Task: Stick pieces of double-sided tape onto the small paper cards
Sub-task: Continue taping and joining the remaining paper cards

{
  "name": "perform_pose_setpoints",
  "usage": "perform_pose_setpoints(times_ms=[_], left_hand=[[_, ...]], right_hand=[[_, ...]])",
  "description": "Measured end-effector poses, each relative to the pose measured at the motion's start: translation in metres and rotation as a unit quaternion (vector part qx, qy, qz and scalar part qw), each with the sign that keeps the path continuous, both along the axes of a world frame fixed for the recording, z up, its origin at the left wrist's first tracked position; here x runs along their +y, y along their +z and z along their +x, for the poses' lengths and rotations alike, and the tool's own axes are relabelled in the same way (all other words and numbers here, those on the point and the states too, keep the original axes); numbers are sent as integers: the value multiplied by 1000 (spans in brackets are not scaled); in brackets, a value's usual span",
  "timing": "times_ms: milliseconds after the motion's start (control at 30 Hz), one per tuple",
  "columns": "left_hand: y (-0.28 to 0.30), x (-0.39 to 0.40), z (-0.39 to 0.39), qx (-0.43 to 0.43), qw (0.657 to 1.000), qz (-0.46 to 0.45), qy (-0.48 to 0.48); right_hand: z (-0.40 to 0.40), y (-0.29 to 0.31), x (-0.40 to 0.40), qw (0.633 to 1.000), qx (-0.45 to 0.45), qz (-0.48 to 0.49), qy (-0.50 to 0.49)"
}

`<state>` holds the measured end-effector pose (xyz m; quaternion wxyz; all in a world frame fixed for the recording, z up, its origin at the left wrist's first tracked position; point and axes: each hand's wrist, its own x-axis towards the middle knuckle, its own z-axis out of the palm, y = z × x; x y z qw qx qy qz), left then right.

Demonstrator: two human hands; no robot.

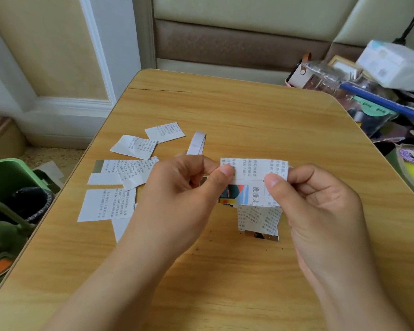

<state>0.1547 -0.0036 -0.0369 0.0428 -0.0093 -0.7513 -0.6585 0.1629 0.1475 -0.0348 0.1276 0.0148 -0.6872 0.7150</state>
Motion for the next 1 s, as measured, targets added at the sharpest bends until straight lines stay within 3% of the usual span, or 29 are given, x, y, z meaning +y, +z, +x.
perform_pose_setpoints(times_ms=[400,600,833,1000], left_hand=[[1,-1,1,-7,999,28,-22],[2,-1,2,14,999,19,-27],[3,3,2,-18,993,105,-47],[2,3,2,-17,992,113,-49]], right_hand=[[0,0,1,1000,3,10,-7],[-1,-1,1,999,-20,-31,-19],[-1,1,0,999,13,-27,-21],[-1,0,0,999,8,-24,-25]])
